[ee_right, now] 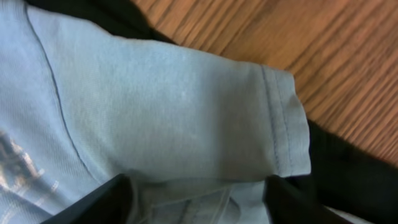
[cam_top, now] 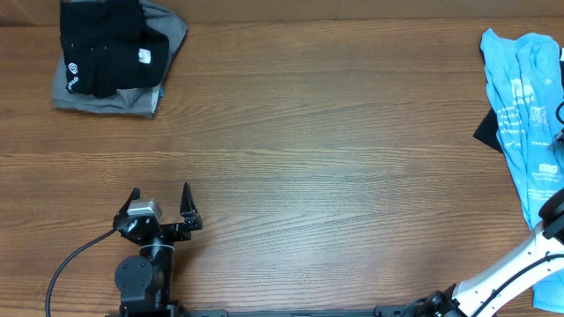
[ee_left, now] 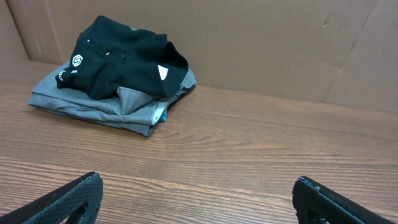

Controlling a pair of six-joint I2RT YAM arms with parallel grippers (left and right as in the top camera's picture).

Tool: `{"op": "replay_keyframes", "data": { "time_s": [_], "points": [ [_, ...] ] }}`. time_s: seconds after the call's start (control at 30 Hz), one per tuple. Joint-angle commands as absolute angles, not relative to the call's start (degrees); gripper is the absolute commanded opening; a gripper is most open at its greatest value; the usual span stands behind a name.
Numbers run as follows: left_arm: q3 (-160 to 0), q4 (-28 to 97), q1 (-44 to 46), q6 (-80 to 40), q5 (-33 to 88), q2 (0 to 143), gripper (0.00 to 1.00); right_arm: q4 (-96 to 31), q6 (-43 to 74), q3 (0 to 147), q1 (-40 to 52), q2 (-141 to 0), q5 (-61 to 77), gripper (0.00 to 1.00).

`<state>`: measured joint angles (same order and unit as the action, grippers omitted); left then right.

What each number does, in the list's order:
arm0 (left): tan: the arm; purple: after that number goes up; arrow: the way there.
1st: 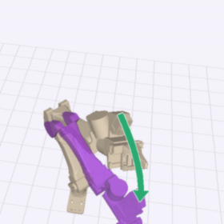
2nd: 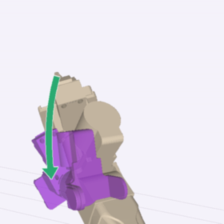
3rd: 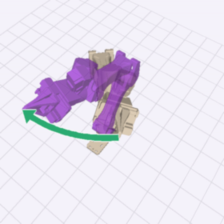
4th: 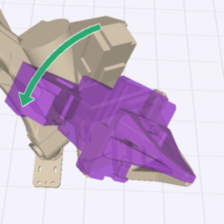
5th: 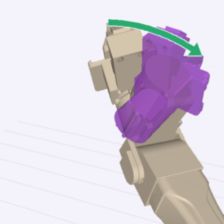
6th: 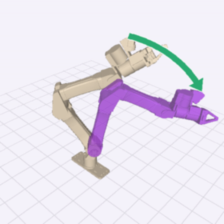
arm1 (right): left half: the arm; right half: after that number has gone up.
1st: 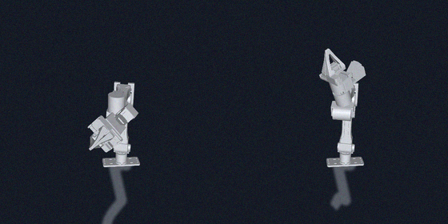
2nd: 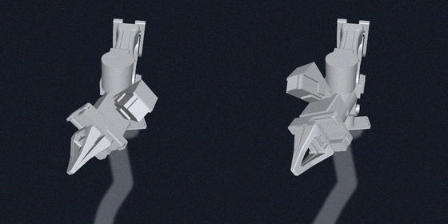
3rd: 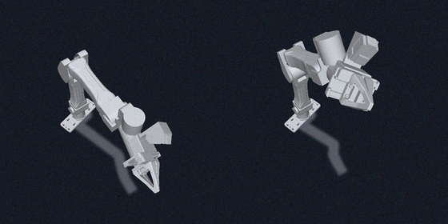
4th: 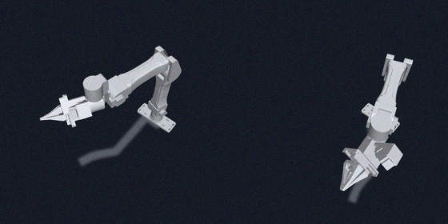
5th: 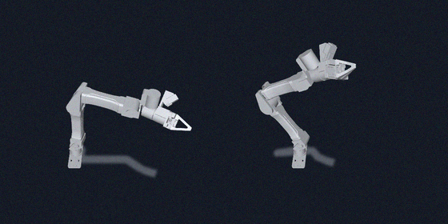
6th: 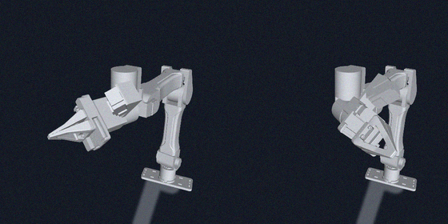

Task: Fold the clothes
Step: 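Grasp the light blue T-shirt with the right gripper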

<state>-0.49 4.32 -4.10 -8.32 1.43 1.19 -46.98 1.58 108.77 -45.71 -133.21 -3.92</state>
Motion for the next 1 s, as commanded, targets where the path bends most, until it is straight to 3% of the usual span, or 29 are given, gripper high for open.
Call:
{"op": "replay_keyframes", "data": {
  "time_s": [0.0, 0.1, 0.17, 0.27, 0.37, 0.5, 0.97],
  "points": [
    [-0.27, 4.38, -3.75, -6.81, 1.26, 1.13, 1.0, -46.76, 1.96, 110.21, -45.89, -132.75, -3.66, 0.53],
    [-0.27, 4.38, -3.75, -6.81, 1.26, 1.13, 1.0, -46.78, 1.96, 110.21, -45.89, -132.75, -3.68, 0.52],
    [-0.27, 4.38, -3.75, -6.81, 1.26, 1.13, 1.0, -46.72, 1.93, 109.86, -45.89, -132.75, -3.68, 0.58],
    [-0.27, 4.38, -3.75, -6.81, 1.26, 1.13, 1.0, -46.5, 1.96, 109.16, -45.89, -132.79, -3.68, 0.59],
    [-0.27, 4.38, -3.75, -6.81, 1.26, 1.13, 1.0, -46.04, 1.96, 108.16, -45.89, -132.79, -3.7, 0.56],
    [-0.27, 4.38, -3.75, -6.81, 1.26, 1.13, 1.0, -45.93, 1.96, 107.94, -45.89, -132.79, -3.68, 0.44],
    [-0.27, 4.38, -3.75, -6.81, 1.26, 1.13, 1.0, -45.8, 2.17, 106.5, -46.37, -132.79, -3.66, 0.43]
  ]
}}
